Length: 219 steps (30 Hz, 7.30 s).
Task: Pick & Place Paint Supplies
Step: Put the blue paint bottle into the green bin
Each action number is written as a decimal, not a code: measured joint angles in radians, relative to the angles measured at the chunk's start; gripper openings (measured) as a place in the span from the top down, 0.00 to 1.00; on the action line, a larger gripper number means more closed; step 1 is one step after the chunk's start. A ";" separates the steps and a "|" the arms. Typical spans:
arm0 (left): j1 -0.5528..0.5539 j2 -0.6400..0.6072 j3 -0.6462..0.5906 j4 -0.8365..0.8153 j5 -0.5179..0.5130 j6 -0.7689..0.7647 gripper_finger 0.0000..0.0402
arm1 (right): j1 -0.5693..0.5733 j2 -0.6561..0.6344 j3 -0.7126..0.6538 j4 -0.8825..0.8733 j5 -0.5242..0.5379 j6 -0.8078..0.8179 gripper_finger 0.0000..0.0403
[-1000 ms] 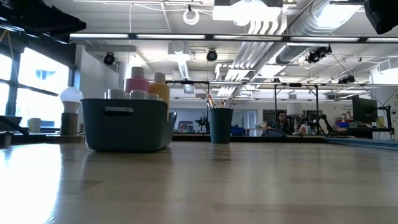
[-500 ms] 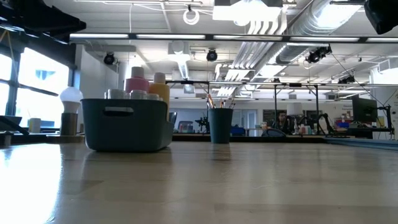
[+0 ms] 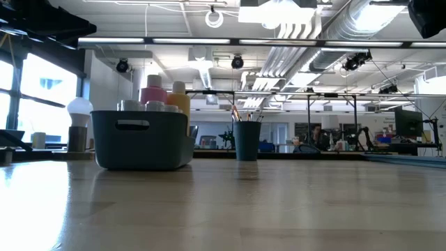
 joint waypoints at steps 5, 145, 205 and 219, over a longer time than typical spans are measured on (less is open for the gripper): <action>0.000 0.000 0.000 0.000 0.000 0.000 0.76 | -0.002 0.000 0.000 0.000 0.001 0.002 0.69; 0.000 0.000 0.000 -0.004 0.000 0.000 0.76 | -0.499 -0.020 0.154 0.492 0.086 -0.991 0.72; 0.000 0.006 -0.001 -0.018 -0.027 0.000 0.76 | -0.697 0.365 0.416 0.590 -0.004 -1.386 0.68; 0.000 0.006 -0.001 -0.018 -0.027 -0.002 0.76 | -0.697 0.365 0.416 0.648 -0.045 -1.411 0.57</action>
